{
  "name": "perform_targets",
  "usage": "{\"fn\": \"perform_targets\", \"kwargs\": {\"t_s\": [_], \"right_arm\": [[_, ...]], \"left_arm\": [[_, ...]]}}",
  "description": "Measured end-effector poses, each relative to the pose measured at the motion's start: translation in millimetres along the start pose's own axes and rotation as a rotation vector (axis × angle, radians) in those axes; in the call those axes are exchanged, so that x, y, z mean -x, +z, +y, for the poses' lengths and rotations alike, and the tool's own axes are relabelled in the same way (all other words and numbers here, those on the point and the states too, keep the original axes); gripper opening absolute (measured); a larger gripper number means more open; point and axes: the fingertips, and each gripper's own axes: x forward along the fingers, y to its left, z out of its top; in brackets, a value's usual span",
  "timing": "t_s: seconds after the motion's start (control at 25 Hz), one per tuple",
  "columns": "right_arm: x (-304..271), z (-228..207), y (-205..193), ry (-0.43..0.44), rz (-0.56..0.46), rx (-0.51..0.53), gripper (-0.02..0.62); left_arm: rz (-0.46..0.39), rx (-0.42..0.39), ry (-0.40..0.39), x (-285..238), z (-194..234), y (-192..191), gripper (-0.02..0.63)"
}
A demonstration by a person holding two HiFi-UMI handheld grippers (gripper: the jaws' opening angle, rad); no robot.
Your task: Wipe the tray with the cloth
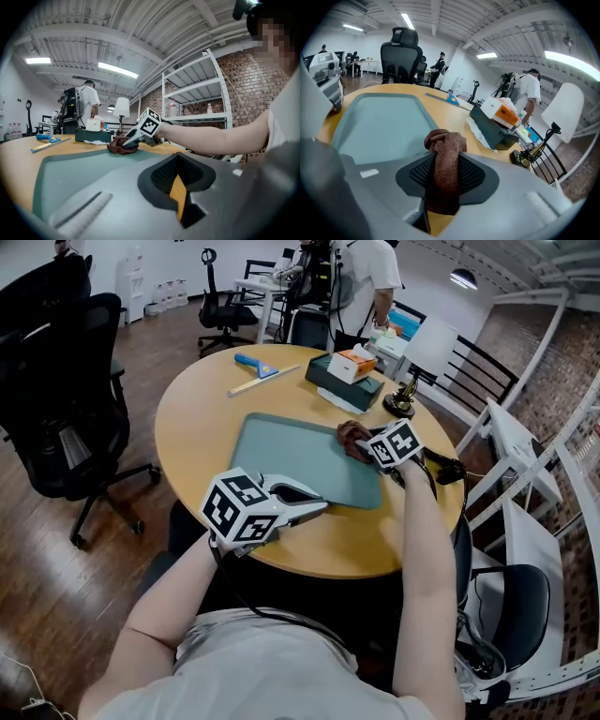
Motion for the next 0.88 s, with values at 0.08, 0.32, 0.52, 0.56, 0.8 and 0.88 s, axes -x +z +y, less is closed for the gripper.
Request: {"fn": "perform_targets", "kwargs": {"t_s": [0.08,0.32,0.52,0.56,0.8,0.88], "right_arm": [[-2,3,-5,0.011,0.009,0.003,0.130],[9,25,-12,0.072,-0.031,0.009,0.130],[30,45,-17,0.089,-0.045,0.037,0.130],[34,50,-18,0.090,-0.045,0.049,0.130],[58,87,-18,0.115,-0.061,0.133,0.130],[65,97,-19,0.127,-0.061,0.156,0.130]], "left_arm": [[0.001,-0.001,0.001,0,0,0,0.322],[0.001,0.000,0.001,0,1,-1,0.322],[0.000,0.001,0.001,1,0,0,0.322],[0.000,0.002,0.001,1,0,0,0.322],[0.000,0.002,0.001,1,1,1,0.322],[0.000,0.002,0.000,1,1,1,0.322]]}}
